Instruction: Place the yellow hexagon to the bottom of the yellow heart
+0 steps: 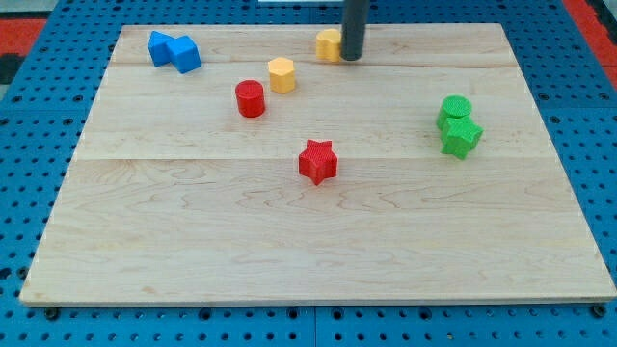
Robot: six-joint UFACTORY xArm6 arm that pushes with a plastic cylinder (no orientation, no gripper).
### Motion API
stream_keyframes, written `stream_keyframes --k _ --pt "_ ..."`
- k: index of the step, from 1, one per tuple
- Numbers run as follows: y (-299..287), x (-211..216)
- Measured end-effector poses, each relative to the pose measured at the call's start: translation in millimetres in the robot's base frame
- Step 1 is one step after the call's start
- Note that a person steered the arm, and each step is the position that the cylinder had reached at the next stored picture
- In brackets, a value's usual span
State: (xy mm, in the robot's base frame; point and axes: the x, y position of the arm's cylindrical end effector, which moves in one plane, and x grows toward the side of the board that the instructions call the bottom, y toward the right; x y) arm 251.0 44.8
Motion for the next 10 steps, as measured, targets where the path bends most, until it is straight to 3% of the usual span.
stream_keyframes --k 1,2,3,4,5,6,7,8,9,10 --pt "6 22" --pt "-60 82" --pt "-94 102" --pt "-70 67" --pt "1 32" --pt "14 15" --pt "-28 85" --pt "-123 81" --pt "-101 35" --pt "-76 44"
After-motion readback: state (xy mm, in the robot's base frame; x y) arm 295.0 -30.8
